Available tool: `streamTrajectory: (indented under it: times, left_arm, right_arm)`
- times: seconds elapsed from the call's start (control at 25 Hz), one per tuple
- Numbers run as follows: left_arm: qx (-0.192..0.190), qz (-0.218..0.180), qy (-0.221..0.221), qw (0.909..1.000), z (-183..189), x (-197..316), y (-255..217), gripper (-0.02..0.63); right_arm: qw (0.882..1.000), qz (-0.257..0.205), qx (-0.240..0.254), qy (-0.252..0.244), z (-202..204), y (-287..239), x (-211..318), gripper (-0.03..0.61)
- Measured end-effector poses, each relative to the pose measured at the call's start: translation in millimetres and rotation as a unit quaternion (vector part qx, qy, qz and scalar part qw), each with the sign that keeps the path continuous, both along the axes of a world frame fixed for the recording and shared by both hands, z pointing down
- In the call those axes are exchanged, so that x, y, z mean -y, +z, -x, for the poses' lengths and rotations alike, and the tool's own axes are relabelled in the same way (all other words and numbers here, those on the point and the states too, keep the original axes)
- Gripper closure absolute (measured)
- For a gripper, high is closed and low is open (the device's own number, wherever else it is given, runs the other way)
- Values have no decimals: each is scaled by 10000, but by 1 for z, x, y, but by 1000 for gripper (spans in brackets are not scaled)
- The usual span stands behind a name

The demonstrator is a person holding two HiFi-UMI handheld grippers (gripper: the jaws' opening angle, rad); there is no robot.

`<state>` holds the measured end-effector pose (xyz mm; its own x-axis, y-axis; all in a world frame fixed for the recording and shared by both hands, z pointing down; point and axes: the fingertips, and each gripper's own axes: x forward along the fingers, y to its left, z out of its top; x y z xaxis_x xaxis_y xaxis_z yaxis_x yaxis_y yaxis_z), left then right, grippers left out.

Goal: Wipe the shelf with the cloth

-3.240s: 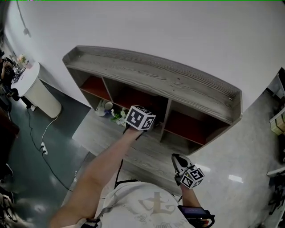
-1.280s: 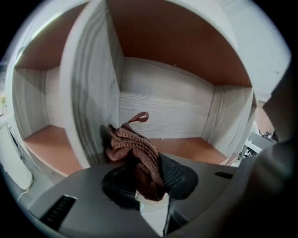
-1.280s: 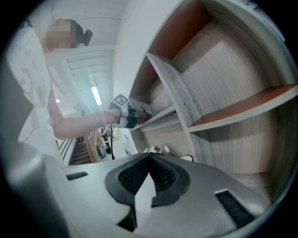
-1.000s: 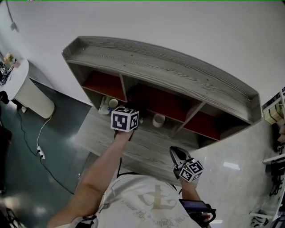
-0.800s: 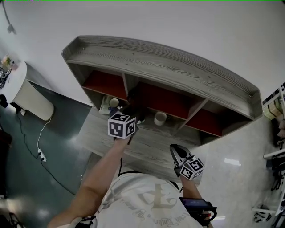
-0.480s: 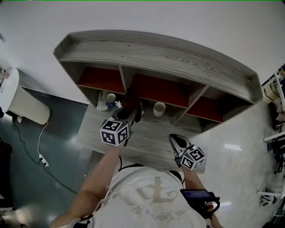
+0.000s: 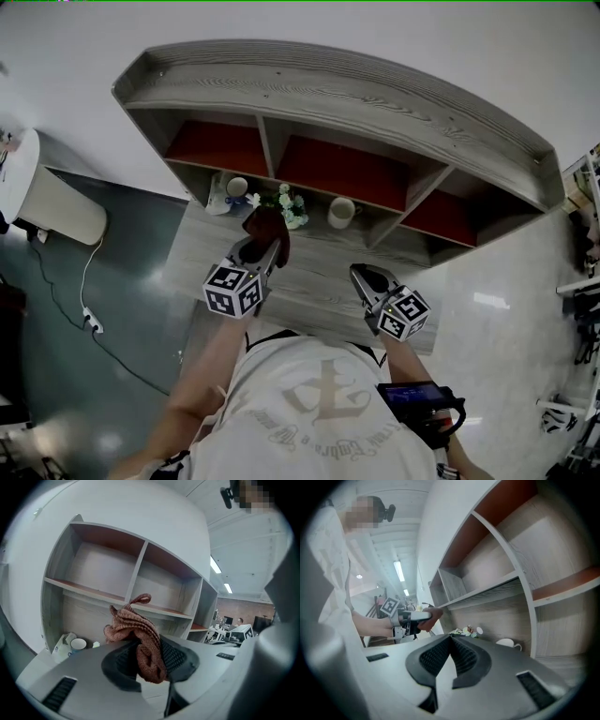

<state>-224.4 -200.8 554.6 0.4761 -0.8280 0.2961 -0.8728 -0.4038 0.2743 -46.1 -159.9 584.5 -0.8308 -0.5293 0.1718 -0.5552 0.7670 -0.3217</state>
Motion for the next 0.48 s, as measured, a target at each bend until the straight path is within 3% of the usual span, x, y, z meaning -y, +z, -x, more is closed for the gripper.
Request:
streamTrajectory:
  times: [0.48]
  left_arm:
    - [52,307,-543,9980,-10,-60,27,512]
  right_arm:
    - [9970,-125,179,-743,1,-12,11,574]
